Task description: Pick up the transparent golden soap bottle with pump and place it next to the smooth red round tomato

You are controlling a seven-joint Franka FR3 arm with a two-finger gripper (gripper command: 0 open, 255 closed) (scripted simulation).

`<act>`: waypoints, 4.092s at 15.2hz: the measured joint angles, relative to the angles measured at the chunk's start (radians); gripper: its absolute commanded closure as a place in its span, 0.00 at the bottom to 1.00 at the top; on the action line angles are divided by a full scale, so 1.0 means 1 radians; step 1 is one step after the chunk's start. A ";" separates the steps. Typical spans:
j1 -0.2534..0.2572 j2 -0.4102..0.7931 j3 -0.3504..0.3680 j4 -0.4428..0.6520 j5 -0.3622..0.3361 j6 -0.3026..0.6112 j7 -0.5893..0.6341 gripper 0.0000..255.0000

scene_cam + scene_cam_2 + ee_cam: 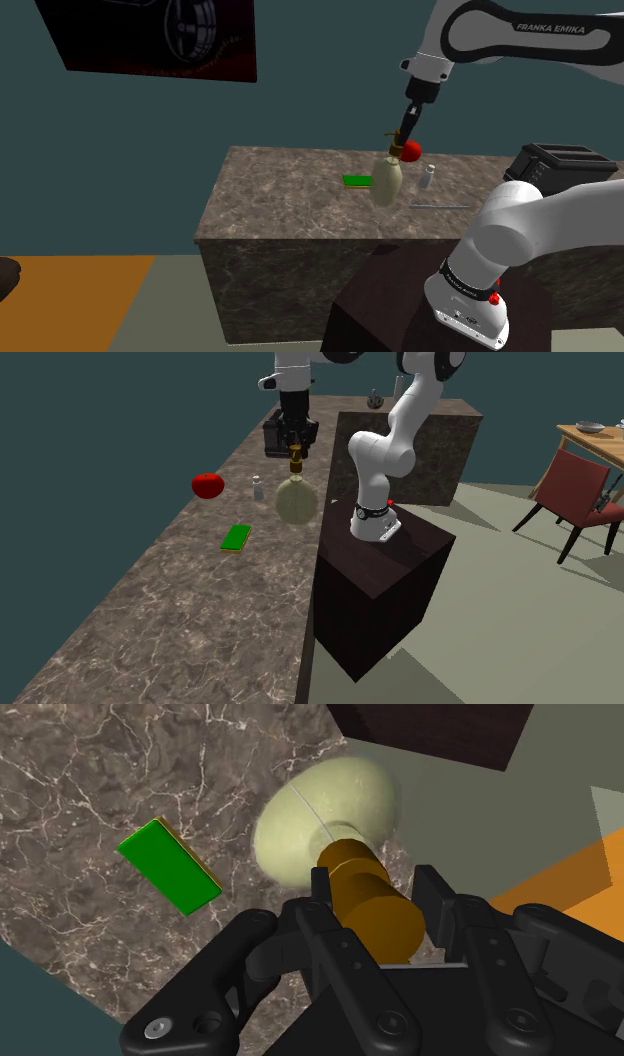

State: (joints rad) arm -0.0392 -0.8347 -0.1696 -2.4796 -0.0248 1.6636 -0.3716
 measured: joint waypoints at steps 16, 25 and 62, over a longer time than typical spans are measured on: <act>0.013 0.062 0.012 0.255 0.015 -0.192 0.011 1.00; 0.021 0.114 0.016 0.414 0.024 -0.300 0.017 1.00; -0.019 0.706 -0.370 0.942 0.056 -0.271 -0.434 1.00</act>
State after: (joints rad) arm -0.0578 -0.1288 -0.5397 -1.5373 0.0317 1.3926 -0.8052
